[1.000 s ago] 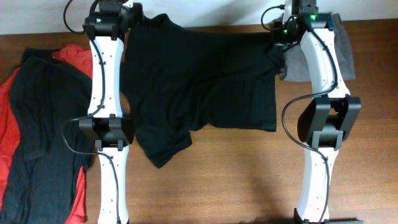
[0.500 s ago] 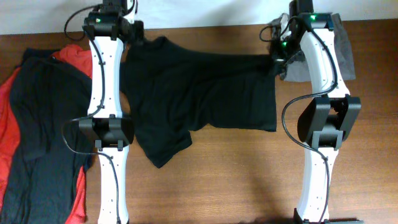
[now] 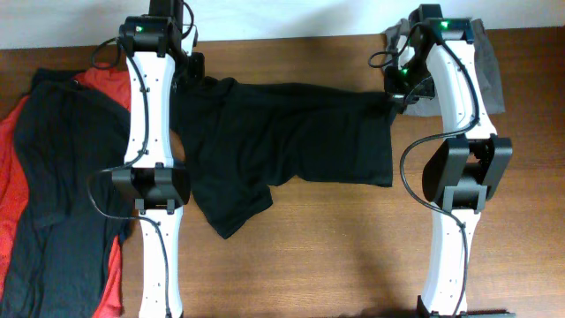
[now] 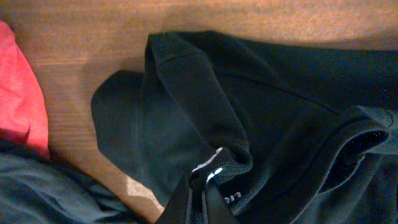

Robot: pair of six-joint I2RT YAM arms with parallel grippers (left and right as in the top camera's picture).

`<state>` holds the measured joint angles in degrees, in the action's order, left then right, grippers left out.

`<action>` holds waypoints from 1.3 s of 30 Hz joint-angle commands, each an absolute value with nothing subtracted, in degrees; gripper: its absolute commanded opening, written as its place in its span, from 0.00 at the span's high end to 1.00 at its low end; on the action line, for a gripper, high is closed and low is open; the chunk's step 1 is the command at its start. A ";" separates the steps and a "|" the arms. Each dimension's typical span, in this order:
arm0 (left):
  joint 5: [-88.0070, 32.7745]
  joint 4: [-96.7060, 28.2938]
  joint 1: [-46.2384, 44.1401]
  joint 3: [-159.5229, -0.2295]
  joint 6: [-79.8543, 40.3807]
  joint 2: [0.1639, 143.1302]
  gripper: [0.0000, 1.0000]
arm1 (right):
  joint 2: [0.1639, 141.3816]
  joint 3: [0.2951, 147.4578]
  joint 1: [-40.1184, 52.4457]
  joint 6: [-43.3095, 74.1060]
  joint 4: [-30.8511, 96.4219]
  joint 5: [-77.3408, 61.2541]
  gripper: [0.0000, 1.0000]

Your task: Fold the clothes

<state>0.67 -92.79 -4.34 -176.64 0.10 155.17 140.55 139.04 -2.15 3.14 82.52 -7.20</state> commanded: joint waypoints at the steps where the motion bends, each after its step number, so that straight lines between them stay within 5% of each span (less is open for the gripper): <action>1: 1.04 -94.30 -3.97 -177.58 -0.47 155.70 0.95 | 140.90 136.99 -2.26 3.20 82.83 -7.31 0.93; 3: 1.04 -94.80 -3.97 -177.58 -0.47 155.70 0.66 | 140.90 135.55 -2.28 3.20 82.81 -7.31 0.66; 4: 1.04 -94.89 -3.97 -177.58 -0.45 155.70 0.41 | 140.90 135.28 -2.28 3.20 82.91 -7.31 0.54; 7: 1.08 -94.83 -3.97 -177.58 -0.45 155.70 0.21 | 140.84 135.41 -2.28 3.20 82.94 -7.33 0.46; 20: -5.02 -96.71 -3.49 -179.83 -1.30 148.49 0.13 | 135.11 153.18 -2.33 3.27 97.36 -7.14 0.46; 23: -6.26 -96.71 -3.49 -179.83 -4.45 141.62 0.01 | 127.44 153.18 -2.31 4.54 97.36 -7.05 0.42; 27: -6.26 -96.71 -3.49 -179.57 -5.15 132.60 0.01 | 115.87 152.75 -2.33 4.99 97.36 -6.90 0.32; 30: -6.26 -96.71 -3.73 -177.53 -5.17 125.95 0.01 | 107.50 148.55 -2.33 6.90 97.36 -5.50 0.22; 39: -6.24 -96.71 -4.64 -151.96 -7.55 109.40 0.01 | 87.99 116.75 -2.33 13.02 97.32 -1.17 0.21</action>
